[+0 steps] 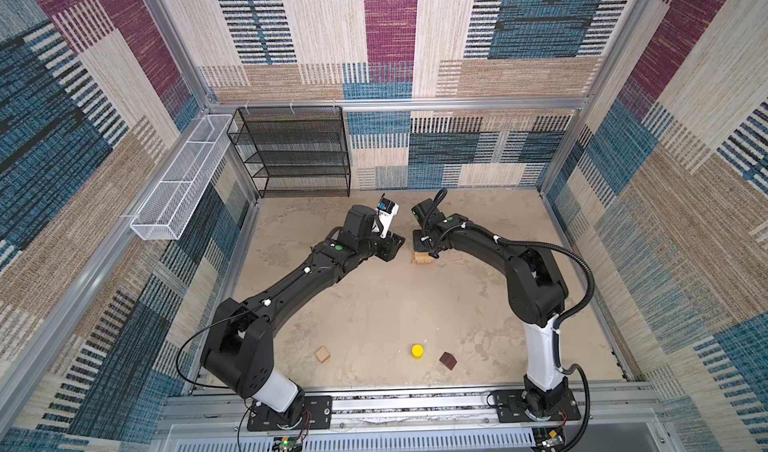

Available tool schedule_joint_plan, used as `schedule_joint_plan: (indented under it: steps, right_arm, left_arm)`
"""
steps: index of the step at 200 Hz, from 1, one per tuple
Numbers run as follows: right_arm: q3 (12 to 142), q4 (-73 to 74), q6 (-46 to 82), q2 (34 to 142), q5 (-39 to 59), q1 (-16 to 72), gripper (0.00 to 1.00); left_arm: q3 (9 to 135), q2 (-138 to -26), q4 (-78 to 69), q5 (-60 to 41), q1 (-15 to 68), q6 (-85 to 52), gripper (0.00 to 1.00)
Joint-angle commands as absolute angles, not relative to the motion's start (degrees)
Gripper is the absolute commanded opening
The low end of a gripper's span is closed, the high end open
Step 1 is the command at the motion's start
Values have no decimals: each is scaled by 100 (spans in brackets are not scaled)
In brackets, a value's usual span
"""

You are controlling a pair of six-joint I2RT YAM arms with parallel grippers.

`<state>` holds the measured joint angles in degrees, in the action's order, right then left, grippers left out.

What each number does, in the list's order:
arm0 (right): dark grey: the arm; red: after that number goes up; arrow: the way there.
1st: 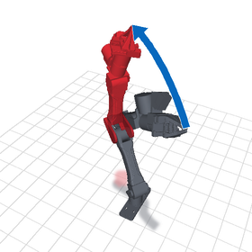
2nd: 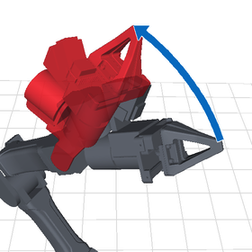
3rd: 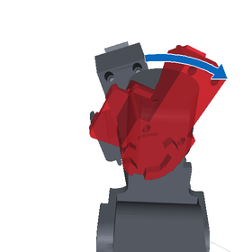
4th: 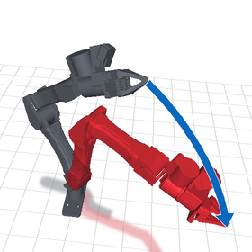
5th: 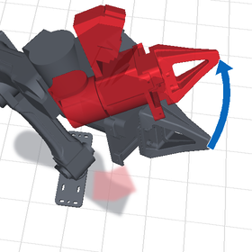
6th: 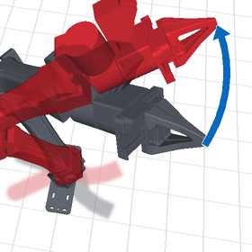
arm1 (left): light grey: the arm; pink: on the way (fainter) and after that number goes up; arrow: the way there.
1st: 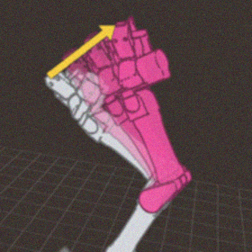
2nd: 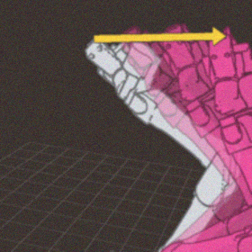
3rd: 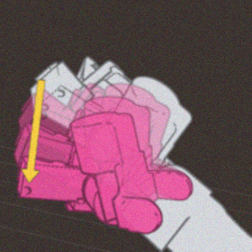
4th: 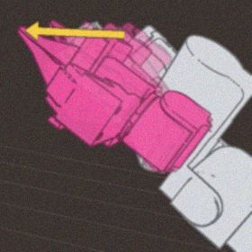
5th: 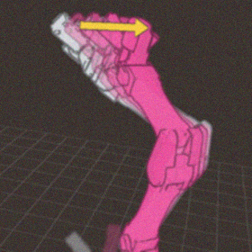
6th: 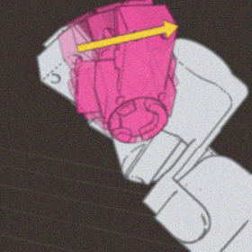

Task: Build the wood block tower
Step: 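Lower the yellow cube with the right gripper onto the long wooden block, then open the right gripper to release the yellow cube on the stack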

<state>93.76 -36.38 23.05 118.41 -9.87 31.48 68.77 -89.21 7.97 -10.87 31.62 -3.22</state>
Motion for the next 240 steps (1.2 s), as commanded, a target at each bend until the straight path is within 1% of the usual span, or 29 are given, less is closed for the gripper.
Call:
schedule_joint_plan:
  steps: [1,41,58,104,106,109,113,198,201,204,207,240]
  right_arm:
    - [9439,-3673,2297,11861,-1002,3147,20]
    - [9439,-3698,2307,11858,-1026,3146,24]
    - [9439,-3709,2318,11856,-1047,3139,33]
    - [9439,-3709,2318,11839,-1016,3137,35]
    - [9444,-3707,2313,11839,-1019,3140,35]
    - [9445,-3707,2317,11839,-1013,3138,43]
    - [9444,-3698,2314,11841,-1002,3138,45]
    - [9507,-3718,2296,11819,-967,3116,48]
    - [9516,-3724,2294,11813,-962,3120,48]
    - [9518,-3726,2294,11808,-966,3112,53]
    - [9519,-3725,2294,11810,-967,3111,54]
    - [9514,-3735,2270,11718,-975,3111,55]
  left_arm:
    - [6890,-8934,765,-1083,3155,-376,53]
    - [6892,-8946,762,-1081,3155,-377,53]
    - [6897,-8944,771,-1081,3155,-371,53]
    - [6899,-8947,781,-1072,3160,-369,53]
    - [6899,-8945,780,-1072,3156,-369,53]
    - [6899,-8947,786,-1072,3155,-369,53]
    - [6899,-8945,780,-1072,3155,-369,53]
    - [6903,-8934,797,-1046,3156,-352,53]
    - [6901,-8936,800,-1041,3155,-345,53]
    - [6900,-8937,800,-1038,3155,-347,53]
    - [6905,-8935,800,-1037,3153,-348,53]
    - [6908,-8911,810,-991,3155,-326,53]
